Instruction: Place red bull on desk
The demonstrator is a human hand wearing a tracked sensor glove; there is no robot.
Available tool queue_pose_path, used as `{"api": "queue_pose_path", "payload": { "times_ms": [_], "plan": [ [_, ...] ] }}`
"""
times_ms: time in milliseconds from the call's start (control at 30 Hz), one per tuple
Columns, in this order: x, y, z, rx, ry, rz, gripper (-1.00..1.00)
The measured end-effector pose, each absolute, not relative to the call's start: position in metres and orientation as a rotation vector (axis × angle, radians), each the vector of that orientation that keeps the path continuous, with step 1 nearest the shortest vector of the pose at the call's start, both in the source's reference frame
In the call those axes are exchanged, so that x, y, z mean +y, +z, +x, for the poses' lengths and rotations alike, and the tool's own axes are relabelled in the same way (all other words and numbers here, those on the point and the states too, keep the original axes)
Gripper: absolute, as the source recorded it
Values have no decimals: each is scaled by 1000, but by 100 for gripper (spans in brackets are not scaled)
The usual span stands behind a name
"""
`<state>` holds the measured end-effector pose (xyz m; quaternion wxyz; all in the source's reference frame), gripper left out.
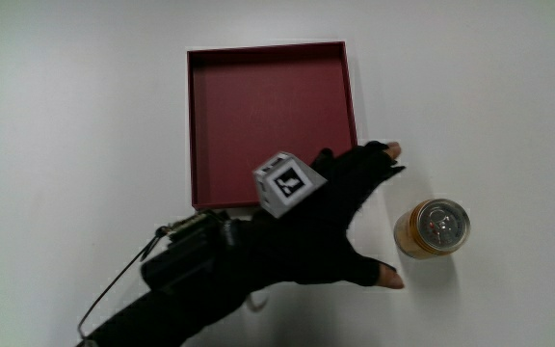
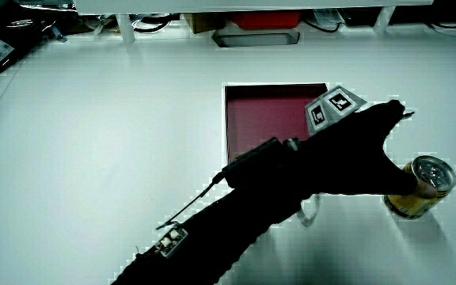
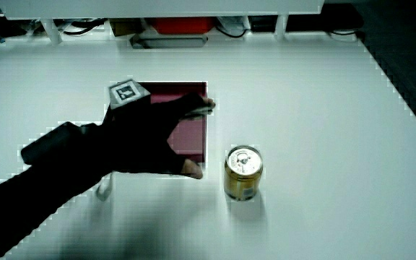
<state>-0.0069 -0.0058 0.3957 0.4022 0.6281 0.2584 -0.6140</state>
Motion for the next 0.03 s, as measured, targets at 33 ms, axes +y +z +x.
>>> {"api": "queue_pose_path", "payload": {
  "times_ms": [33],
  "plan": [
    [-11,401,-14,811,-1466,1780,-100]
  ]
}}
